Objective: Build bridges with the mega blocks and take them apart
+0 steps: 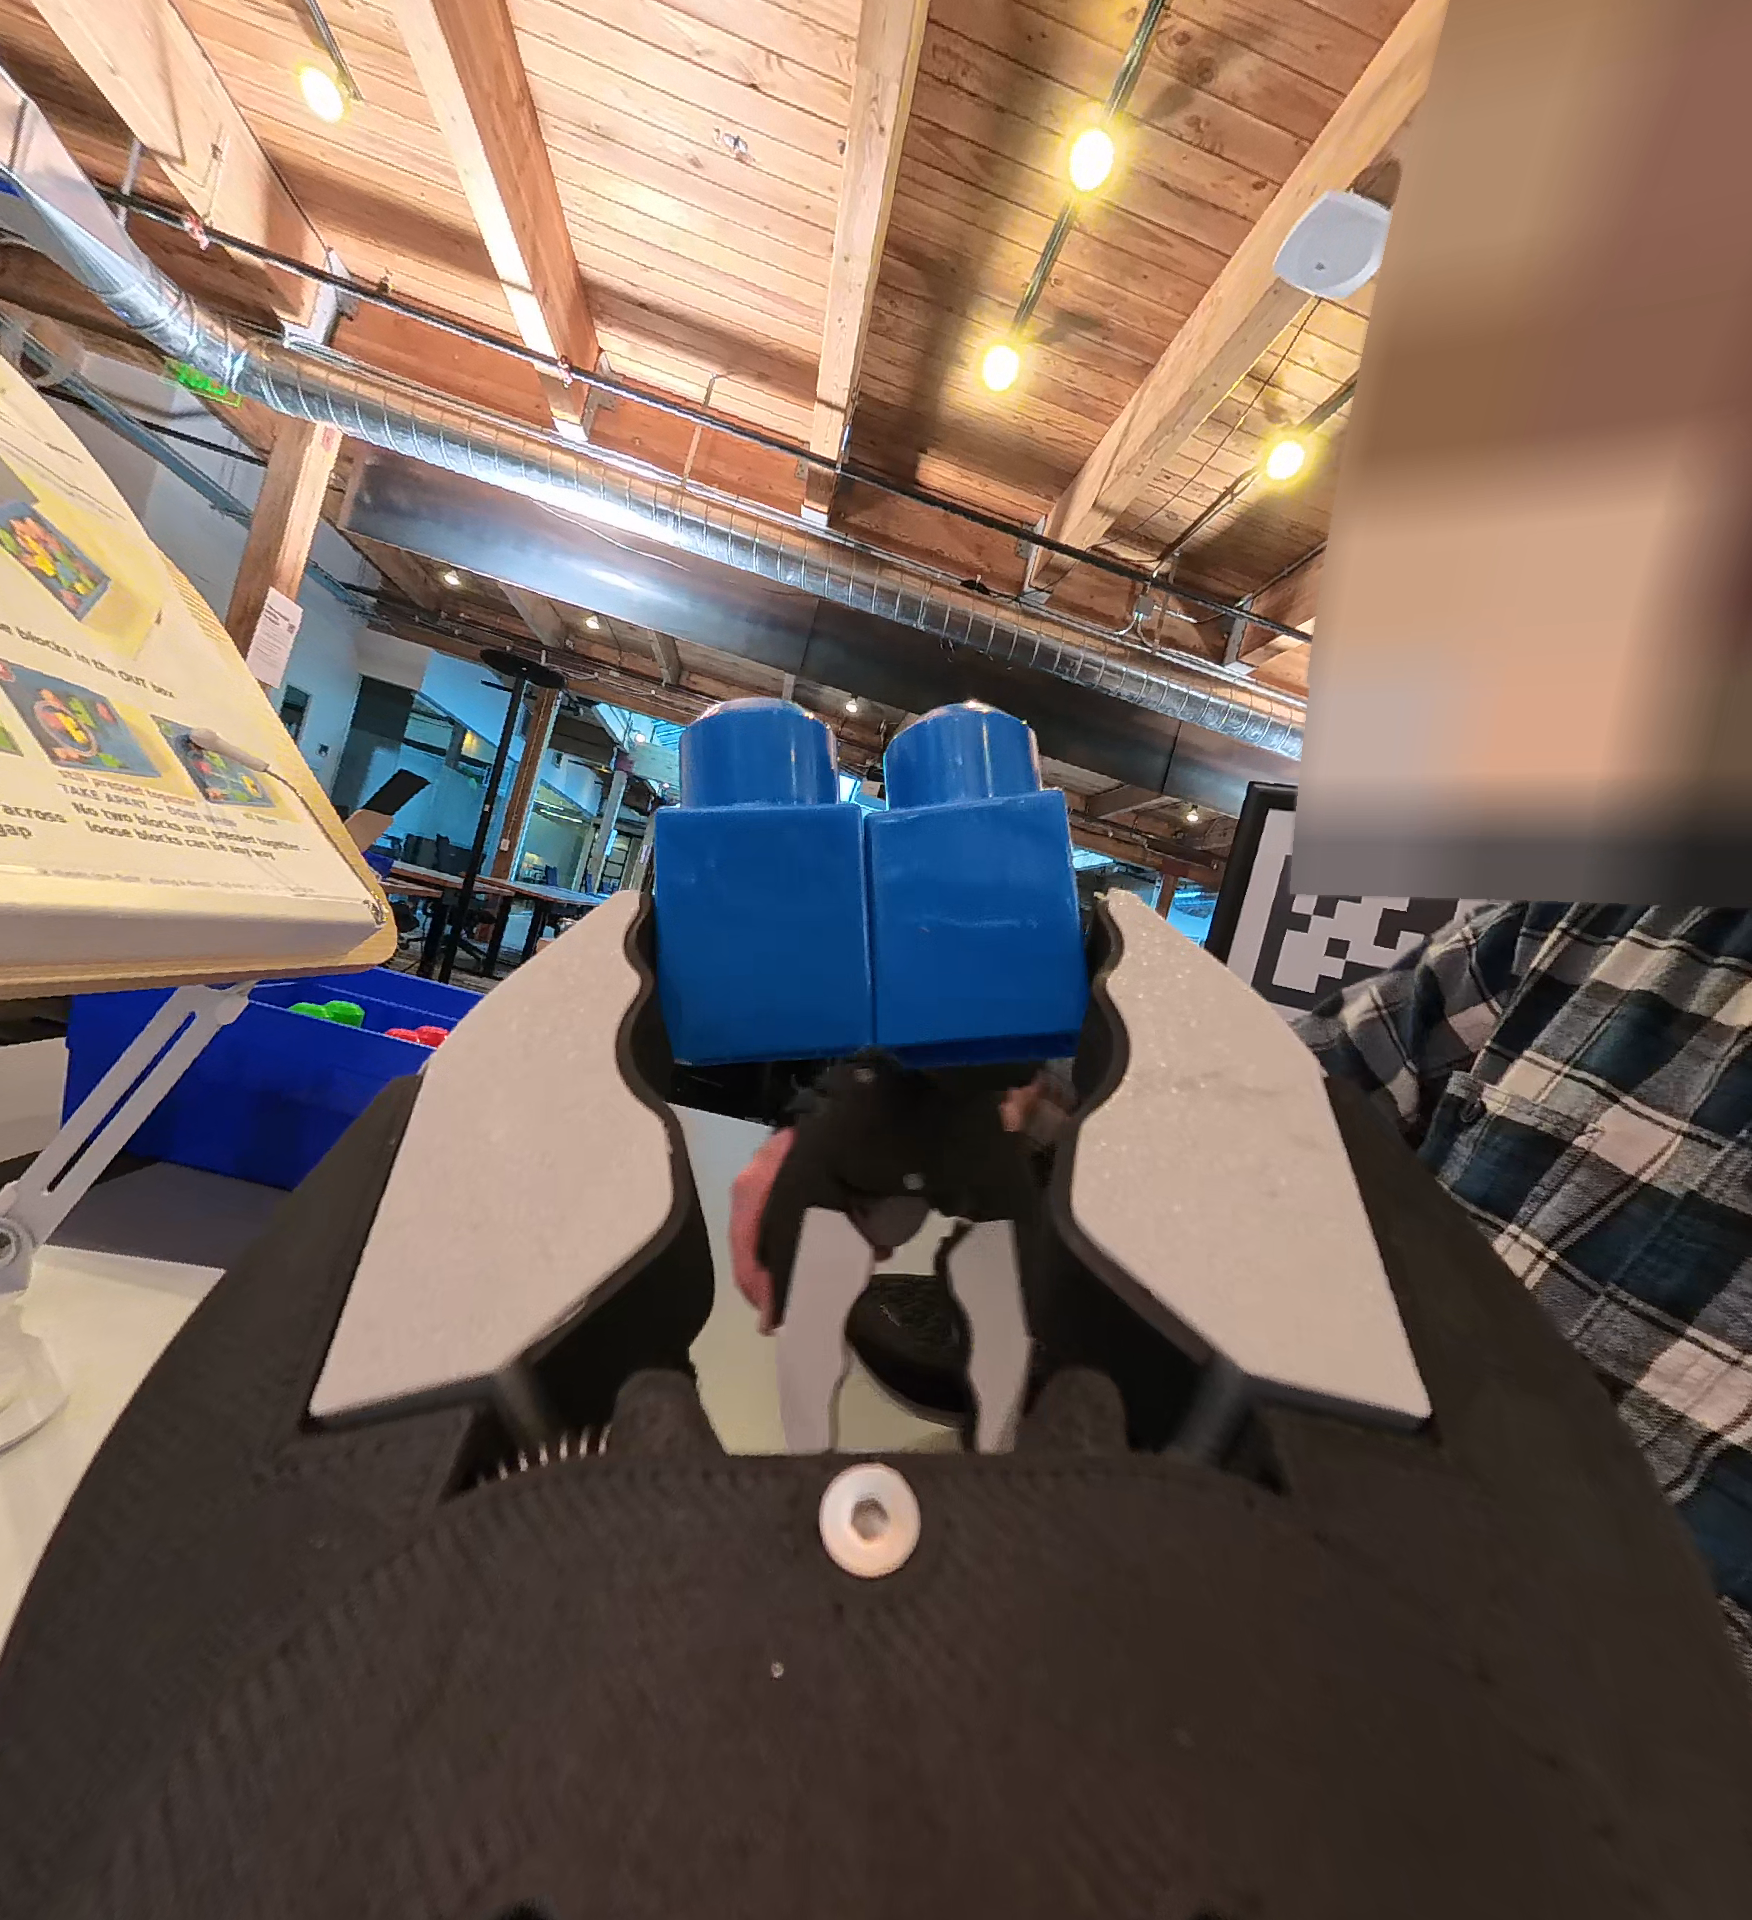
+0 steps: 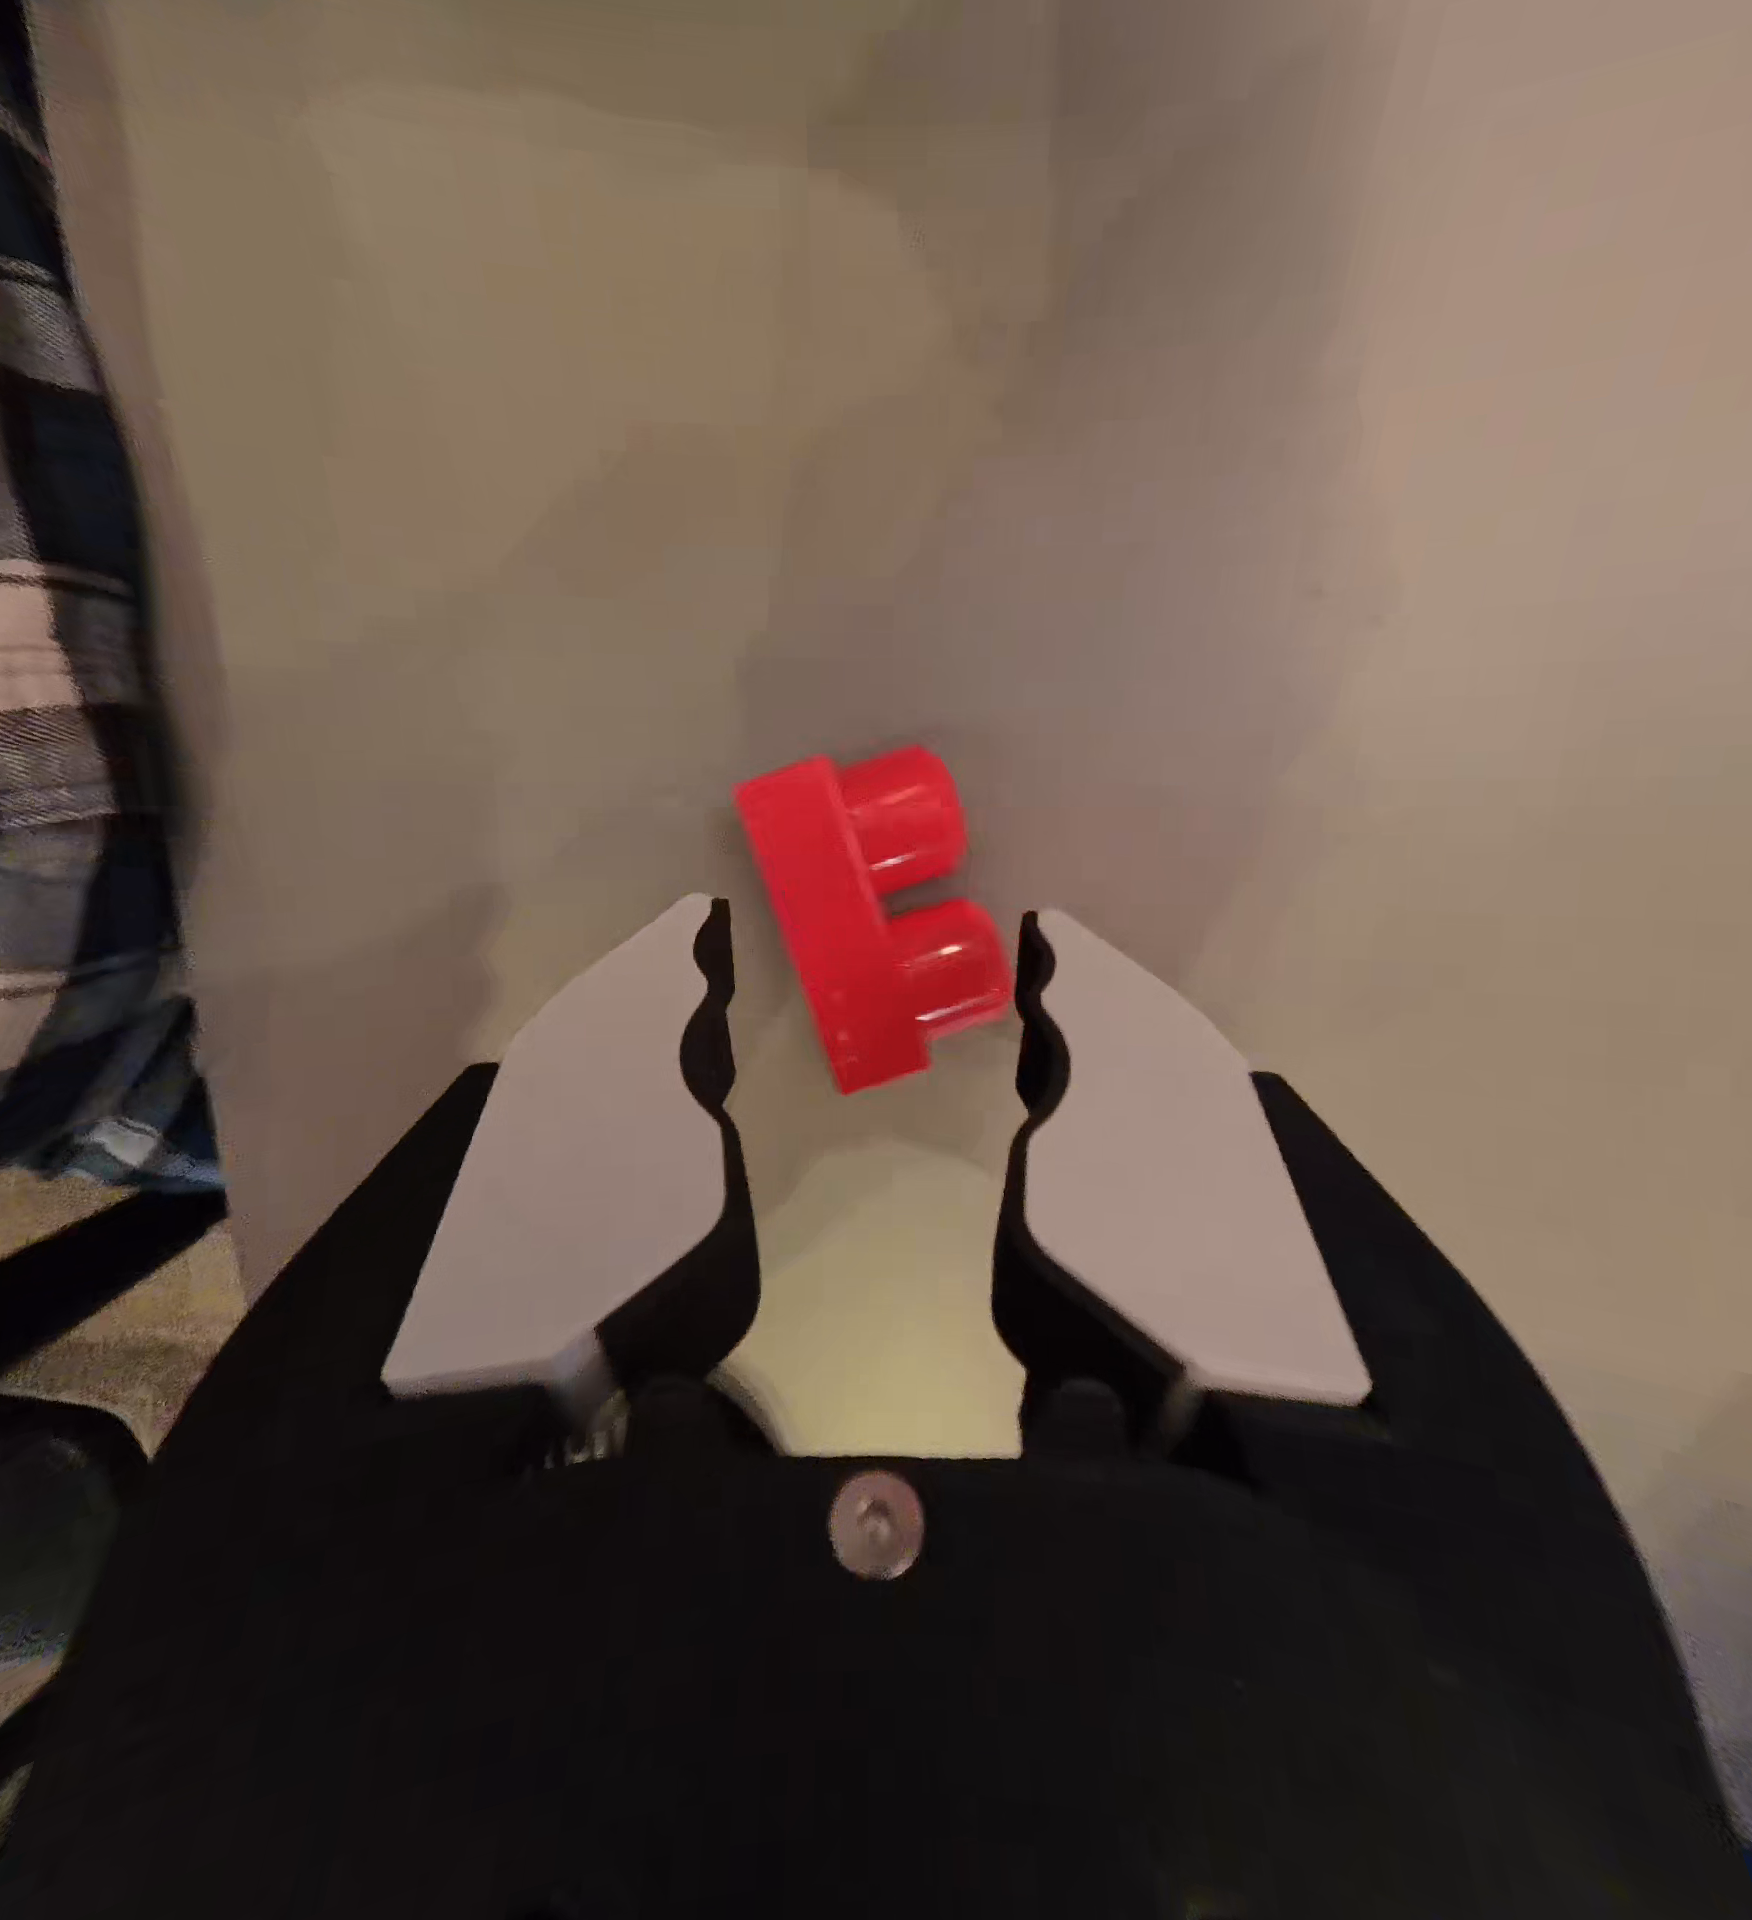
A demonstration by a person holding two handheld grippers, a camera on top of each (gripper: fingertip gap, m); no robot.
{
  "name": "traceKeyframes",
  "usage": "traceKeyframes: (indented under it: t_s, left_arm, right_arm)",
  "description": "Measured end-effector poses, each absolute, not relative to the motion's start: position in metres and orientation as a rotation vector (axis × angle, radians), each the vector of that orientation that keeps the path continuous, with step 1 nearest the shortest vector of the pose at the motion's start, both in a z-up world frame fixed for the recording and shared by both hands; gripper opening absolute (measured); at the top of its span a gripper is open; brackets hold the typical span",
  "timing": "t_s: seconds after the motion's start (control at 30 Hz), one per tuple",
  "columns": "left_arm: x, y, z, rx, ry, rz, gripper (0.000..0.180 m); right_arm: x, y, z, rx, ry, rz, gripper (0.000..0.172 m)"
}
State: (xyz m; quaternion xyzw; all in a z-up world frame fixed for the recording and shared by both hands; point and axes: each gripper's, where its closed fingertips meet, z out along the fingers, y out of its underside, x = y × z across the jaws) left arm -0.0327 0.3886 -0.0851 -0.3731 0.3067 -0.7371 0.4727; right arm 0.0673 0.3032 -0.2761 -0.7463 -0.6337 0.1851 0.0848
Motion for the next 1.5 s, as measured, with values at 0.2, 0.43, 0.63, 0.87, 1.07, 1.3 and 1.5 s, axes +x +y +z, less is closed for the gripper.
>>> traceKeyframes:
  t_s: [0.2, 0.43, 0.63, 0.87, 1.07, 1.3, 1.5]
  left_arm:
    - [-0.032, 0.391, -0.087, -0.922, 0.750, -1.806, 0.076]
    - [-0.030, 0.390, -0.088, -0.923, 0.760, -1.809, 0.076]
    - [-0.031, 0.388, -0.087, -0.920, 0.769, -1.801, 0.076]
    - [-0.028, 0.386, -0.087, -0.921, 0.780, -1.799, 0.076]
    - [-0.029, 0.384, -0.085, -0.916, 0.785, -1.792, 0.076]
    - [-0.029, 0.383, -0.085, -0.913, 0.790, -1.794, 0.076]
    - [-0.028, 0.380, -0.084, -0.902, 0.799, -1.801, 0.076]
  right_arm:
    - [0.063, 0.311, -0.282, -2.273, -1.961, 0.744, 0.044]
    - [0.060, 0.299, -0.288, -2.262, -2.010, 0.777, 0.048]
    - [0.056, 0.285, -0.286, -2.151, -1.991, 0.693, 0.050]
    - [0.058, 0.269, -0.284, -2.101, -1.988, 0.623, 0.053]
    - [0.060, 0.259, -0.288, -2.093, -2.112, 0.646, 0.064]
    - [0.060, 0.239, -0.289, -2.111, -2.226, 0.767, 0.050]
    - [0.073, 0.227, -0.307, -2.046, -2.233, 0.555, 0.042]
